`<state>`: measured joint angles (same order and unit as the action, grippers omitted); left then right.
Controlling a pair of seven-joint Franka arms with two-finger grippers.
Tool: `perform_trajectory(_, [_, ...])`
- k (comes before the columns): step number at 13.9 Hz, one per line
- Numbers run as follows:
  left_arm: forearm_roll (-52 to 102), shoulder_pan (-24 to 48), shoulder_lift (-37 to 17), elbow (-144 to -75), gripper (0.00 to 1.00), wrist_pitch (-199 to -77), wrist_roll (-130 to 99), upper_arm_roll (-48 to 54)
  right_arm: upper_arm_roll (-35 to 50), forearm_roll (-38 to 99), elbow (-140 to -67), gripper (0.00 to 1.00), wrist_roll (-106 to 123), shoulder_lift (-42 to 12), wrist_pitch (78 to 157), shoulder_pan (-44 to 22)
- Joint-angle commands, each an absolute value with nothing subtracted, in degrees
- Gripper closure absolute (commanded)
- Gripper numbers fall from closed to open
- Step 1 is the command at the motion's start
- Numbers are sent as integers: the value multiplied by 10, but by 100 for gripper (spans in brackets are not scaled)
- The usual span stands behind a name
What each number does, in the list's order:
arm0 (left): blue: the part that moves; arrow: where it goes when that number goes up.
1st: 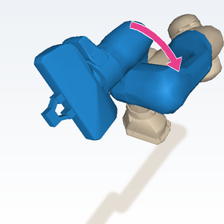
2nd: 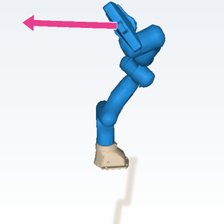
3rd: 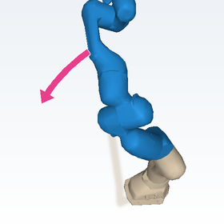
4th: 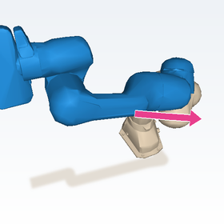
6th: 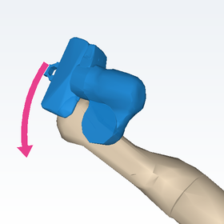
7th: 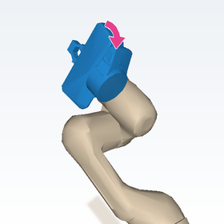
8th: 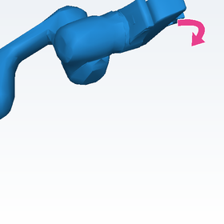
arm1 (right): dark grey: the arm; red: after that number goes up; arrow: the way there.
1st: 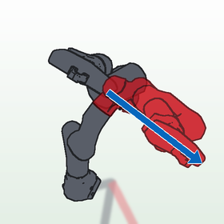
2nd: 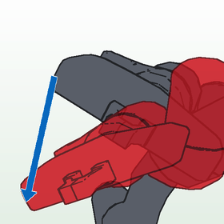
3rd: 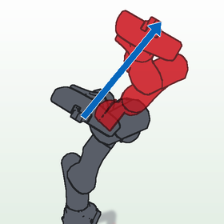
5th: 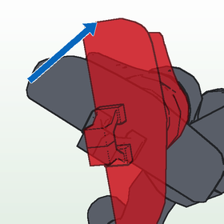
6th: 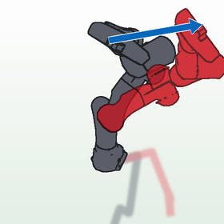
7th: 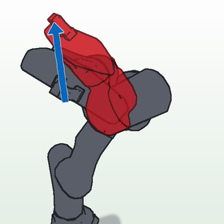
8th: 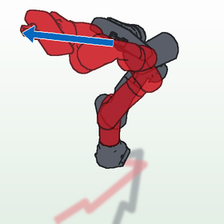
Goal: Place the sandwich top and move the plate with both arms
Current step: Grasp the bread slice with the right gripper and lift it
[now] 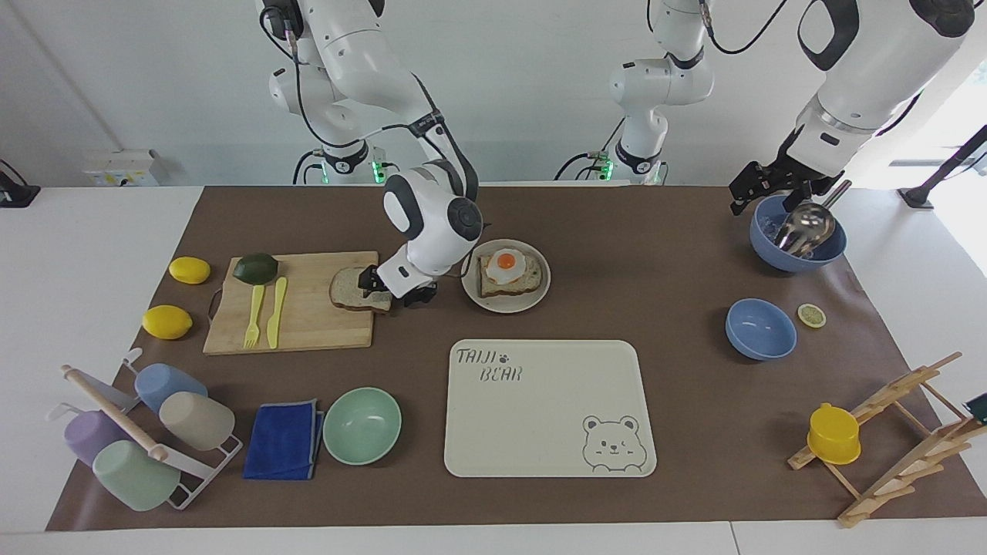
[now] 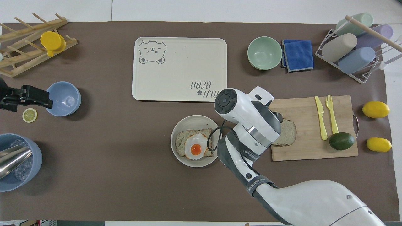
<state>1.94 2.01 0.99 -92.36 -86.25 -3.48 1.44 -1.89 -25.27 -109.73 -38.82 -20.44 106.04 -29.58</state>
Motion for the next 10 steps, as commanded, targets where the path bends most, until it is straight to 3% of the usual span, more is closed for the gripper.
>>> perform_trajectory(1, [11, 14, 20, -930, 0, -858, -32, 19, -17, -268, -1136, 5, -389, -178, 1066, -295])
perform_trajectory(3, [11, 14, 20, -930, 0, -858, -32, 19, -17, -269, -1137, 8, -388, -178, 1064, -294])
perform_trajectory(8, [11, 14, 20, -930, 0, -858, -32, 19, -16, -268, -1149, 42, -381, -174, 1064, -294])
perform_trajectory(9, [11, 14, 20, -930, 0, -858, -32, 19, -17, -268, -1150, 51, -381, -174, 1068, -293])
perform_trajectory(10, [11, 14, 20, -930, 0, -858, -32, 19, -16, -268, -1150, 66, -380, -174, 1066, -292])
